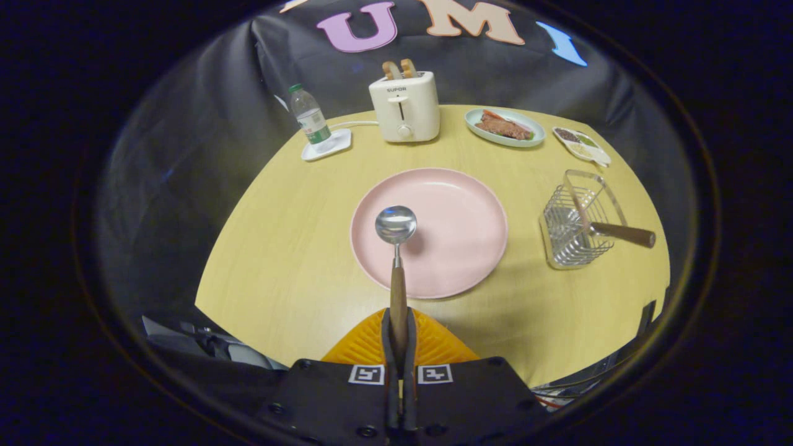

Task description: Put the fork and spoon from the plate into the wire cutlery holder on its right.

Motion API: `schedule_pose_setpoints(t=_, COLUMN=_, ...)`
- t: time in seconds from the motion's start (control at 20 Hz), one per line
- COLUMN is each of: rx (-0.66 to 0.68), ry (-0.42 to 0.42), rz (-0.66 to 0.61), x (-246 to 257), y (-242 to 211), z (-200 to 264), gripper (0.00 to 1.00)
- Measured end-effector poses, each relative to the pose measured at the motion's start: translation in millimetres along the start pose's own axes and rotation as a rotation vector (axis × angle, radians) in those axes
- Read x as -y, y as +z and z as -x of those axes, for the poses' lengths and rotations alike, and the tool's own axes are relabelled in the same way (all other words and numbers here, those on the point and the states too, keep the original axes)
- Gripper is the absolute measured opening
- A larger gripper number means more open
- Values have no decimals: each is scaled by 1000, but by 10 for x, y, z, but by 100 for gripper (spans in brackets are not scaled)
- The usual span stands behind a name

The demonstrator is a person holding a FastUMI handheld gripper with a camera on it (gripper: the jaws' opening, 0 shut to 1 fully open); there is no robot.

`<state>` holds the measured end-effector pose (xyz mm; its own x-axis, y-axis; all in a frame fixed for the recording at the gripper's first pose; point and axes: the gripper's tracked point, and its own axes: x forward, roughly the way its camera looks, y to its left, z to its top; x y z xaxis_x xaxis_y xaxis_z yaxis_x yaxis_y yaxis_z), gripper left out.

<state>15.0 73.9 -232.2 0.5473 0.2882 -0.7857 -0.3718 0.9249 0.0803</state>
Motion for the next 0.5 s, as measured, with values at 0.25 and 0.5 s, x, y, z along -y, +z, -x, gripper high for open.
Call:
schedule_pose_setpoints(t=0.25, rx=-27, ry=-9, rz=11, x=322, y=169, z=334, gripper=6)
schedule_pose_setpoints(t=0.5, rx=-42, ry=-31, rz=-11, x=773, y=489, z=704, gripper=6)
